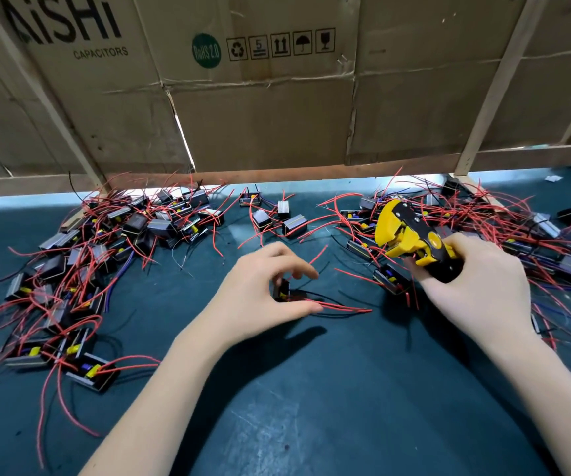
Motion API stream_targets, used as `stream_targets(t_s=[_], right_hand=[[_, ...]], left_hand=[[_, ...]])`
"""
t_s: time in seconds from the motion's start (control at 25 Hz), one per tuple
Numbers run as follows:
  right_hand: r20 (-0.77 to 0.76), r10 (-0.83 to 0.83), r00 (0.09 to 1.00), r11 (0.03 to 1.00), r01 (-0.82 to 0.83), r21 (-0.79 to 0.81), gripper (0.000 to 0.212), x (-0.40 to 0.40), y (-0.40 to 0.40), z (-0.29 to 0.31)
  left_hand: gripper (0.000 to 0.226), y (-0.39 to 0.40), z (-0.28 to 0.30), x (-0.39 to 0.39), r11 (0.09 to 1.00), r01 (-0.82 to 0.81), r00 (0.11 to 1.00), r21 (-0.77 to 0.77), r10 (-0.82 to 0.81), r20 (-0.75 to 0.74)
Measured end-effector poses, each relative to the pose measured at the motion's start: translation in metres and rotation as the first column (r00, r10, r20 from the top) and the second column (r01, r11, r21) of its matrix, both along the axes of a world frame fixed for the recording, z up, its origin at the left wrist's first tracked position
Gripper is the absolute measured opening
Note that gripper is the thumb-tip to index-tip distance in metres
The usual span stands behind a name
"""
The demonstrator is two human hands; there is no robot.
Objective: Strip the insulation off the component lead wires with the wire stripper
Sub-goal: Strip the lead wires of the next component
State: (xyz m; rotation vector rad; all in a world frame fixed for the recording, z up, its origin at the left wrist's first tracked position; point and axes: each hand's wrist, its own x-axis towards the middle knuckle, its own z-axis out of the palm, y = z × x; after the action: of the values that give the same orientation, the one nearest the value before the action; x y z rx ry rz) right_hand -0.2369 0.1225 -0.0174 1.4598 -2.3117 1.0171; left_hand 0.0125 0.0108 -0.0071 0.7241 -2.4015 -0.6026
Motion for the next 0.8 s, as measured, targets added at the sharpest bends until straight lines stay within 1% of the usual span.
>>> stream_targets(t_s=[0.12, 0.16, 0.24, 0.32, 0.4, 0.44, 0.56, 0.64, 0.8], right_hand=[[-0.028, 0.007, 1.000, 1.000, -0.007, 0.007, 0.037, 0.000, 0.000, -0.001], [-0.031, 0.006, 0.999, 1.000, -0.006, 0.007, 0.036, 0.000, 0.000, -0.001], [-0.033, 0.005, 0.999, 1.000, -0.004, 0.012, 0.036, 0.001, -0.001, -0.002], [-0.039, 0.002, 0.999, 1.000, -0.001, 0.022, 0.036, 0.001, -0.002, -0.002], [-0.046, 0.001, 0.999, 0.999, 0.001, 0.032, 0.036, 0.000, -0.002, -0.002], [-0.050, 0.001, 0.999, 0.999, 0.001, 0.037, 0.036, 0.000, -0.002, -0.002], [-0.063, 0.006, 0.998, 0.999, -0.003, 0.040, 0.035, 0.000, -0.002, -0.004], [-0.071, 0.007, 0.997, 0.999, -0.004, 0.036, 0.035, -0.001, -0.003, -0.006], [-0.133, -0.026, 0.991, 1.000, 0.028, 0.011, 0.035, -0.002, -0.006, -0.011]], left_hand=[[0.024, 0.003, -0.006, -0.006, 1.000, 0.024, 0.997, 0.005, -0.025, 0.078], [0.020, 0.002, -0.008, -0.007, 1.000, 0.012, 0.998, 0.004, -0.012, 0.062], [0.014, 0.000, -0.010, -0.007, 0.998, -0.063, 0.998, 0.024, 0.063, -0.009], [0.010, -0.004, -0.010, -0.005, 0.990, -0.124, 0.992, 0.065, 0.124, 0.002], [0.010, -0.008, -0.010, 0.001, 0.982, -0.136, 0.989, 0.131, 0.127, 0.074], [0.008, -0.011, -0.010, 0.004, 0.974, -0.134, 0.989, 0.184, 0.120, 0.086], [0.006, -0.018, -0.011, 0.009, 0.925, -0.105, 0.994, 0.366, 0.100, 0.032], [0.007, -0.018, -0.013, 0.007, 0.896, -0.070, 0.997, 0.438, 0.082, -0.010], [0.009, -0.013, -0.014, 0.001, 0.814, 0.109, 0.993, 0.570, -0.061, -0.103]])
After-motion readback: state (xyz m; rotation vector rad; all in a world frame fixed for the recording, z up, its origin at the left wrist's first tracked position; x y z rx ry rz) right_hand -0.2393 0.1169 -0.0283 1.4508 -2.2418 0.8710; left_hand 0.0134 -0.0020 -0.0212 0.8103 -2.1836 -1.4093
